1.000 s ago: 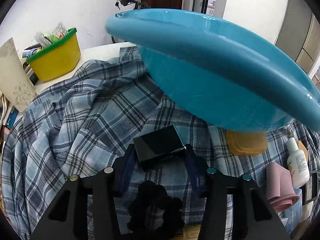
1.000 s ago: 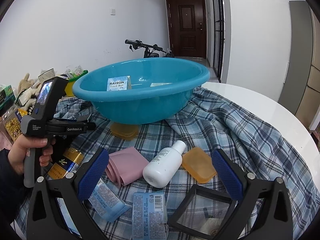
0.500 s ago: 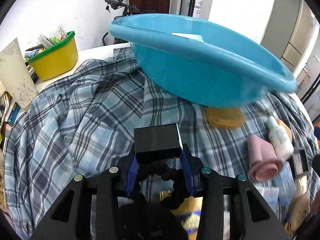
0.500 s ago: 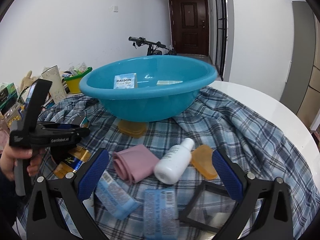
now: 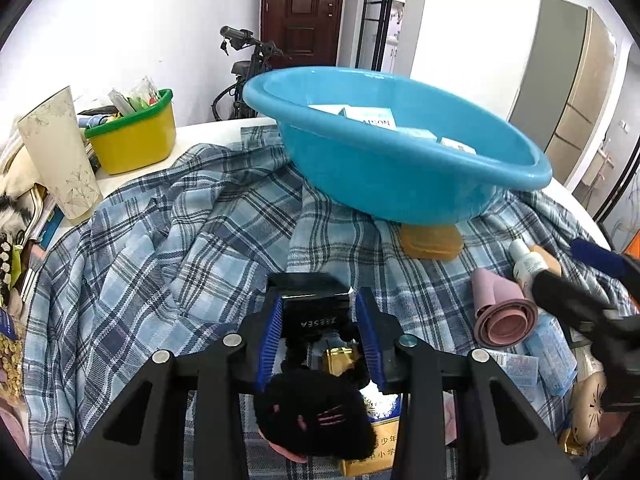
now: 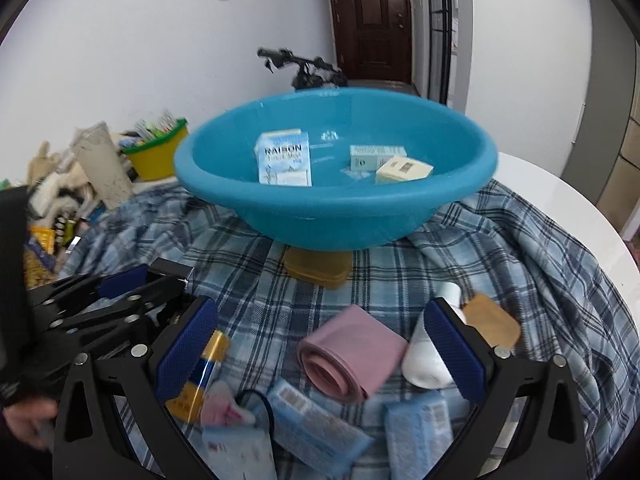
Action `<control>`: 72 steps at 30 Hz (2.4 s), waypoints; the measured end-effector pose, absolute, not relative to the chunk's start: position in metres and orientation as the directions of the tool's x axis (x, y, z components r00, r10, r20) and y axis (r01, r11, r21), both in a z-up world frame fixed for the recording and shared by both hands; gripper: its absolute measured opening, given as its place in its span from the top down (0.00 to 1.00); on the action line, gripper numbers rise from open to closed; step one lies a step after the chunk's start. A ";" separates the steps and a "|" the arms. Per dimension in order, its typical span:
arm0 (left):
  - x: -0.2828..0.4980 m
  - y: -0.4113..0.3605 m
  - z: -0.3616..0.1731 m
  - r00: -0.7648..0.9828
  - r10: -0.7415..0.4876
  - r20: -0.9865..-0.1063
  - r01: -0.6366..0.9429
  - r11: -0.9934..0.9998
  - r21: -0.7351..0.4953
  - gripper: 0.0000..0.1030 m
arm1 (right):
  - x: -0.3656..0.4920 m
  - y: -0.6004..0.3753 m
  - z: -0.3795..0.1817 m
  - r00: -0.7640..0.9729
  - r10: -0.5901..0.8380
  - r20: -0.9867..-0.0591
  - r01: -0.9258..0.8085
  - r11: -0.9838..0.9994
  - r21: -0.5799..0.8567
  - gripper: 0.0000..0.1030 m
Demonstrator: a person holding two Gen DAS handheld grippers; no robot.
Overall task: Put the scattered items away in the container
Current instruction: 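Lower the right tool onto the amber plastic case and close it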
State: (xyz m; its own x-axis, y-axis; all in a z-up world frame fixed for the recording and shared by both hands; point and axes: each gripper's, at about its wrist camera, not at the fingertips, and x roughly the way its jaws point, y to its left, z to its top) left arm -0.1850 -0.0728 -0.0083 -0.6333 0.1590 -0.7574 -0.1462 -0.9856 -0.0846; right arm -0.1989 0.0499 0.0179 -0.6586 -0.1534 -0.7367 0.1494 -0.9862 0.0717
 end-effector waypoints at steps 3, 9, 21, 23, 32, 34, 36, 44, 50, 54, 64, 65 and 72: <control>-0.185 -0.078 -0.010 -0.634 0.166 -0.755 -0.139 -0.985 -0.099 0.63 | -0.215 0.040 0.007 -0.634 -0.132 -0.762 0.123 -0.990 0.070 0.01; -0.189 -0.080 -0.022 -0.626 0.129 -0.769 -0.126 -0.990 -0.064 0.61 | -0.240 0.028 -0.009 -0.609 -0.091 -0.788 0.080 -0.995 0.053 0.00; -0.198 -0.087 -0.035 -0.623 0.102 -0.776 -0.086 -0.994 -0.062 0.36 | -0.266 0.023 -0.030 -0.565 -0.039 -0.824 0.030 -0.999 0.027 0.00; -0.198 -0.086 -0.035 -0.620 0.105 -0.778 -0.087 -0.994 -0.065 0.36 | -0.269 0.023 -0.032 -0.559 -0.037 -0.828 0.024 -0.999 0.028 0.00; -0.197 -0.082 -0.037 -0.609 0.105 -0.786 -0.105 -0.993 -0.052 0.36 | -0.277 0.024 -0.038 -0.547 -0.032 -0.837 0.014 -0.999 0.029 0.06; -0.197 -0.082 -0.037 -0.608 0.106 -0.786 -0.105 -0.993 -0.052 0.36 | -0.278 0.024 -0.039 -0.541 -0.032 -0.840 0.012 -0.999 0.031 0.16; -0.197 -0.082 -0.037 -0.608 0.107 -0.787 -0.105 -0.993 -0.054 0.36 | -0.279 0.025 -0.042 -0.523 -0.041 -0.852 0.018 -0.999 0.037 0.30; -0.196 -0.080 -0.037 -0.603 0.108 -0.791 -0.111 -0.992 -0.051 0.36 | -0.272 0.028 -0.045 -0.512 -0.071 -0.856 0.027 -0.997 0.067 0.42; -0.194 -0.081 -0.035 -0.603 0.115 -0.789 -0.119 -0.991 -0.054 0.36 | -0.259 0.028 -0.042 -0.519 -0.070 -0.852 0.038 -0.998 0.058 0.42; -0.192 -0.078 -0.034 -0.603 0.117 -0.789 -0.127 -0.991 -0.050 0.36 | -0.250 0.027 -0.037 -0.526 -0.074 -0.847 0.045 -0.997 0.059 0.42; -0.190 -0.076 -0.033 -0.608 0.114 -0.786 -0.134 -0.990 -0.040 0.36 | -0.225 0.026 -0.023 -0.550 -0.097 -0.830 0.074 -0.995 0.067 0.42; -0.189 -0.075 -0.032 -0.608 0.115 -0.785 -0.135 -0.990 -0.040 0.36 | -0.221 0.026 -0.021 -0.552 -0.100 -0.828 0.078 -0.995 0.068 0.42; -0.189 -0.075 -0.031 -0.610 0.115 -0.784 -0.136 -0.990 -0.039 0.36 | -0.207 0.031 -0.017 -0.565 -0.111 -0.817 0.088 -0.993 0.074 0.43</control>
